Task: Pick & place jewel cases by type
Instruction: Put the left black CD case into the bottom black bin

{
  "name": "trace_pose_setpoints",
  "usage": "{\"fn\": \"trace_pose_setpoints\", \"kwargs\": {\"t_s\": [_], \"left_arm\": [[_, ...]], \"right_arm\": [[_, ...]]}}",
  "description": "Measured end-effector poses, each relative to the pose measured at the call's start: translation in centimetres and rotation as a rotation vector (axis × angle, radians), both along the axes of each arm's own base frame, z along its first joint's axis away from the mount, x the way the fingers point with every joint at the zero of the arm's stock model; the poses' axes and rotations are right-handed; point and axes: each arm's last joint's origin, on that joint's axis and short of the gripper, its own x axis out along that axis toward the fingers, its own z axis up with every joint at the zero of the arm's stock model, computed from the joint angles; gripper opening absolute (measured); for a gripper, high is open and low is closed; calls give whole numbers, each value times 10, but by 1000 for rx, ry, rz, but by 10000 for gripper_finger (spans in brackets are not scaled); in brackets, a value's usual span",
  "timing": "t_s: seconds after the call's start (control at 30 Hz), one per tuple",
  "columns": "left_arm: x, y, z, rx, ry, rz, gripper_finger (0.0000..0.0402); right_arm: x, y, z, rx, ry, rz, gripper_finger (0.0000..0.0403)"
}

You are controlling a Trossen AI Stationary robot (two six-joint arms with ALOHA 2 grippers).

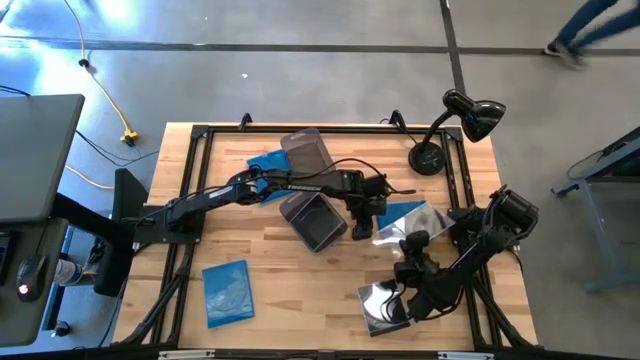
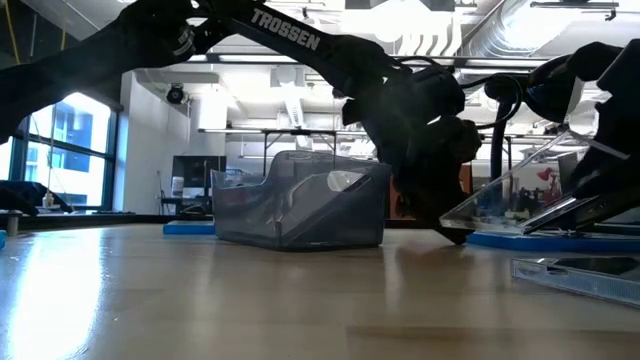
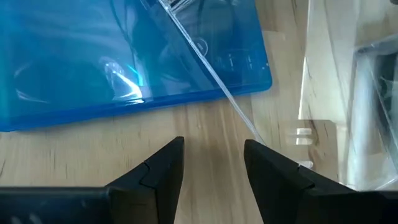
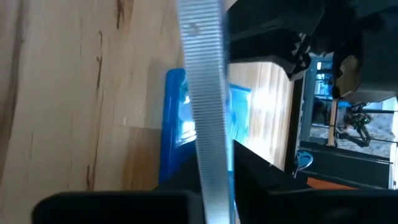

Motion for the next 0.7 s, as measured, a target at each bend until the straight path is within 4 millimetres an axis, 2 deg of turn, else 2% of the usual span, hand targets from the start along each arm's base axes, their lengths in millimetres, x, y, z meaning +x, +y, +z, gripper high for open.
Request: {"fn": "trace_pose_setpoints", "kwargs": {"t_s": [0.17, 0.37, 0.47, 0.63, 0.7], "left_arm": [[0, 11, 8, -30, 32, 81, 168], [3, 17, 25, 2, -22, 89, 168], [-2, 20, 32, 22, 1, 74, 168], [-18, 34, 71, 32, -14, 100, 168], [-30, 40, 90, 36, 6, 100, 168]], "right_arm": [[-4, 2, 0, 9, 33, -4, 6], [-9, 6, 2, -17, 29, 34, 14], [-8, 9, 10, -34, 32, 33, 13], [-3, 14, 24, -37, -51, 3, 3], [-2, 15, 28, -25, -70, -13, 6]]}}
